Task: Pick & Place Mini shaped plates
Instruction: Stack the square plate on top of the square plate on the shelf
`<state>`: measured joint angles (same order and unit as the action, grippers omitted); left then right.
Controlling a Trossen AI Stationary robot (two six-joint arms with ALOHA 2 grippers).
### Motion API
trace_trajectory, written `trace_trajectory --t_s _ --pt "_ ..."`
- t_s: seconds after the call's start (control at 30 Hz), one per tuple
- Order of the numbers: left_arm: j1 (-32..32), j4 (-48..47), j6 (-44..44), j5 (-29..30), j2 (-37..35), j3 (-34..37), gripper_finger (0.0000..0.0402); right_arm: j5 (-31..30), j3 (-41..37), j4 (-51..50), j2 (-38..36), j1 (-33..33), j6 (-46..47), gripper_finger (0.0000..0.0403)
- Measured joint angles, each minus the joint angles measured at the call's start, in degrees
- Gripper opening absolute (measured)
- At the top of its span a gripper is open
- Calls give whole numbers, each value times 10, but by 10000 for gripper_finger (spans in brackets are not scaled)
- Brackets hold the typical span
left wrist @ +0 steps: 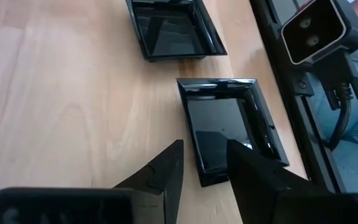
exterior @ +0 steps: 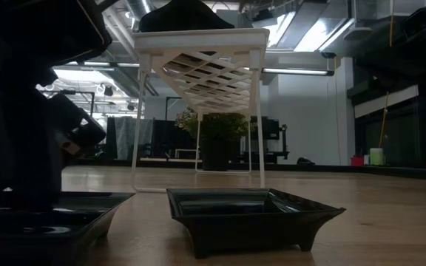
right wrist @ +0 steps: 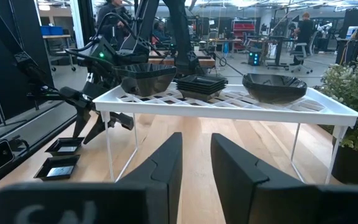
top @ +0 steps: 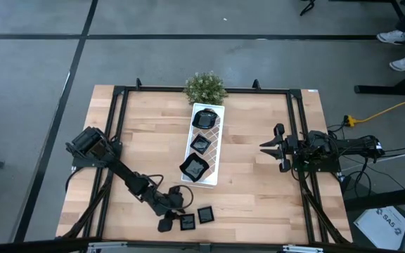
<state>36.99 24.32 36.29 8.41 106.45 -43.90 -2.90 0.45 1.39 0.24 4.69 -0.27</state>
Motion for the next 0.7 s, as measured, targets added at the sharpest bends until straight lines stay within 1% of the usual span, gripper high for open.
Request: trace_trajectory --t_s 0.07,0.17,0.47,0.7 --pt "0 0 0 0 0 0 113 0 0 0 0 0 0 85" --pt "0 0 5 0 0 0 99 0 0 0 0 0 0 85" --pt "0 -5 23 -8 0 0 10 0 0 0 0 0 0 85" --pt "0 -5 26 -8 0 0 3 0 0 0 0 0 0 85"
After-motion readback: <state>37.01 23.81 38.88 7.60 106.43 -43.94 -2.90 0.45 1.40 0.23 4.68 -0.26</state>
